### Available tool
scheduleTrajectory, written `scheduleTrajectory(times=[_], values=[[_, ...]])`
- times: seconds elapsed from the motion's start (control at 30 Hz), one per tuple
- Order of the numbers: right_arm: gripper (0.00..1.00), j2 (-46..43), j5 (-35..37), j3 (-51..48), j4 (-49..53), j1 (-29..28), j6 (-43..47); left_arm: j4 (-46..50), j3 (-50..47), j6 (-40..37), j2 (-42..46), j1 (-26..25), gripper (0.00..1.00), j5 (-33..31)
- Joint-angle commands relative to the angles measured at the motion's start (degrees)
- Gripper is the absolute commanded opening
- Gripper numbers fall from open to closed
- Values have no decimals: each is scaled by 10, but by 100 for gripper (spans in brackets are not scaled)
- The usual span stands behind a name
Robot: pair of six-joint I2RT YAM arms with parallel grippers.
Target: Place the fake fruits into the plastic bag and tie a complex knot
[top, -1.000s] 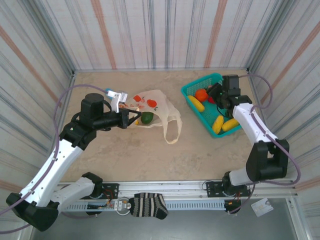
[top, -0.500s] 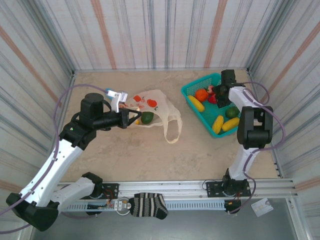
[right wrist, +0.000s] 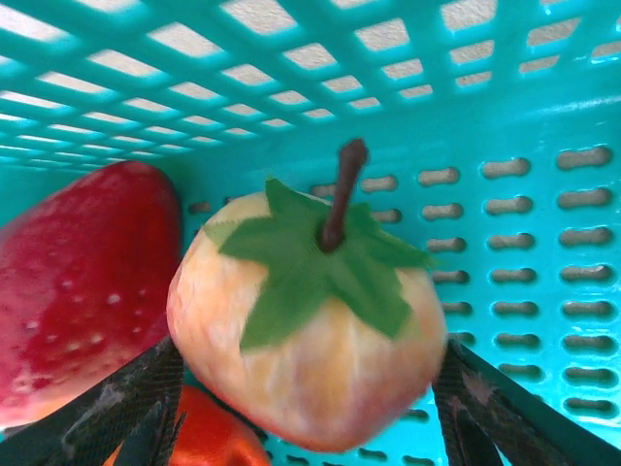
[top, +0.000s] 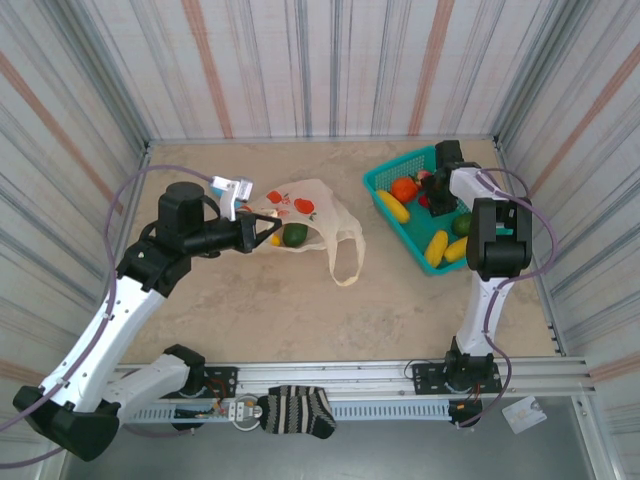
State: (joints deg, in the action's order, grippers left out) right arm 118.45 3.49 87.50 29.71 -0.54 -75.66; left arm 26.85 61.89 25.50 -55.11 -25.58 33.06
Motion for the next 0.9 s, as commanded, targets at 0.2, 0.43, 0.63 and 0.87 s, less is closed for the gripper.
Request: scheduleTrajectory(times=[0.2, 0.43, 0.63, 0.87], values=[[51, 2, 16, -17, -2, 13, 0, 10, 18, -10, 4, 4, 0, 8], [50, -79, 11, -61, -27, 16, 33, 16, 19, -12, 9, 4, 0, 2], [50, -174, -18, -116, -67, 14, 109, 21, 25, -13, 12, 4, 0, -3], [46, -304, -86, -185, -127, -11, 201, 19, 27, -11, 12, 4, 0, -4]])
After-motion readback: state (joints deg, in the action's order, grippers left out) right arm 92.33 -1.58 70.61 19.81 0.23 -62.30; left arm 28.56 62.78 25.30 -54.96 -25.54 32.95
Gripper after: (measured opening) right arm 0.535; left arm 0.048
